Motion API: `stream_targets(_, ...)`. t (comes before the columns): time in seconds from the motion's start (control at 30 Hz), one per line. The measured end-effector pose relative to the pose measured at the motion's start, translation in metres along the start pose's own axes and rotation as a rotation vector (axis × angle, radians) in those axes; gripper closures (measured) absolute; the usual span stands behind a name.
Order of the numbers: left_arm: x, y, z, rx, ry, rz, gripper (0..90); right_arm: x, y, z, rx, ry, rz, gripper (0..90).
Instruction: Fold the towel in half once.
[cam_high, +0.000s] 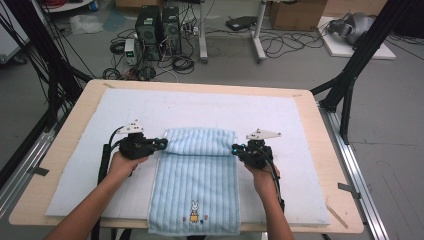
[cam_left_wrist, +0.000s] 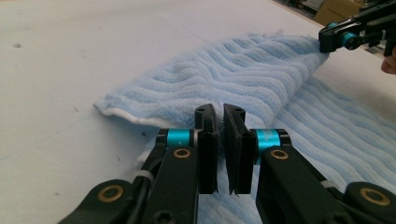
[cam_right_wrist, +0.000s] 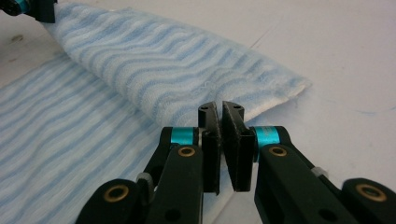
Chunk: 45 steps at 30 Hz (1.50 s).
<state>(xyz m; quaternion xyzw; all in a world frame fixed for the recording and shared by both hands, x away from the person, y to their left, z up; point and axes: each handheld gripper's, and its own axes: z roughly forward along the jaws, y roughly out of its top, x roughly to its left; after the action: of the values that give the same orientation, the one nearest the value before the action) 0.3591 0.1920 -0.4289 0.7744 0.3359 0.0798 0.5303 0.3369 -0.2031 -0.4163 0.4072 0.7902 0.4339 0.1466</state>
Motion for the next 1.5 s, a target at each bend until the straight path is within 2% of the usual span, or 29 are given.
stream_targets(0.1, -0.005, -0.003, -0.005, 0.009, 0.000, 0.014, 83.7, 0.007, -0.006, -0.004, -0.001, 0.013, -0.019, 85.8)
stream_targets(0.23, -0.010, -0.006, -0.012, 0.002, -0.017, 0.008, 83.8, 0.015, -0.016, -0.012, -0.003, 0.031, -0.011, 85.8)
stream_targets(0.33, -0.012, -0.007, -0.013, 0.002, -0.009, 0.007, 83.2, 0.018, -0.020, -0.016, -0.005, 0.019, -0.016, 85.1)
stream_targets(0.37, -0.012, -0.007, -0.013, 0.001, 0.005, 0.001, 78.6, 0.017, -0.020, -0.017, -0.012, 0.014, -0.013, 83.4)
stream_targets(0.4, -0.010, -0.006, -0.013, -0.002, 0.022, -0.022, 67.8, 0.016, -0.019, -0.018, -0.022, 0.015, -0.002, 78.2)
stream_targets(0.43, -0.008, -0.006, -0.013, -0.008, 0.034, -0.046, 57.8, 0.015, -0.019, -0.018, -0.029, 0.017, 0.007, 69.5)
stream_targets(0.47, -0.005, -0.006, -0.014, -0.018, 0.042, -0.059, 54.7, 0.014, -0.019, -0.018, -0.031, 0.014, 0.020, 61.8)
stream_targets(0.53, -0.001, -0.006, -0.016, -0.025, 0.073, -0.070, 51.6, 0.011, -0.018, -0.019, -0.047, -0.008, 0.028, 52.1)
stream_targets(0.63, 0.006, -0.004, -0.019, -0.059, 0.105, -0.087, 49.5, 0.007, -0.019, -0.021, -0.061, -0.036, 0.046, 45.6)
stream_targets(0.73, 0.011, 0.002, -0.020, -0.096, 0.150, -0.090, 49.7, 0.003, -0.020, -0.021, -0.060, -0.046, 0.063, 43.3)
stream_targets(0.9, 0.020, 0.010, -0.009, -0.113, 0.172, -0.124, 49.4, 0.001, -0.022, -0.022, -0.063, -0.051, 0.079, 42.2)
stream_targets(0.97, 0.023, 0.007, 0.001, -0.092, 0.183, -0.131, 48.5, 0.000, -0.022, -0.022, -0.064, -0.054, 0.079, 41.8)
stream_targets(1.03, 0.027, 0.002, 0.013, -0.047, 0.195, -0.150, 46.8, -0.001, -0.022, -0.022, -0.064, -0.055, 0.076, 41.6)
stream_targets(1.1, 0.032, -0.001, 0.023, 0.002, 0.188, -0.176, 43.7, -0.001, -0.023, -0.022, -0.065, -0.059, 0.080, 40.9)
stream_targets(1.2, 0.035, -0.001, 0.033, 0.022, 0.194, -0.189, 43.3, -0.003, -0.023, -0.022, -0.067, -0.064, 0.080, 40.4)
stream_targets(1.33, 0.034, 0.002, 0.042, 0.063, 0.205, -0.167, 43.2, -0.006, -0.022, -0.017, -0.059, -0.077, 0.081, 39.2)
stream_targets(1.5, 0.031, 0.003, 0.044, 0.080, 0.225, -0.137, 47.5, -0.007, -0.018, -0.008, -0.053, -0.085, 0.101, 33.1)
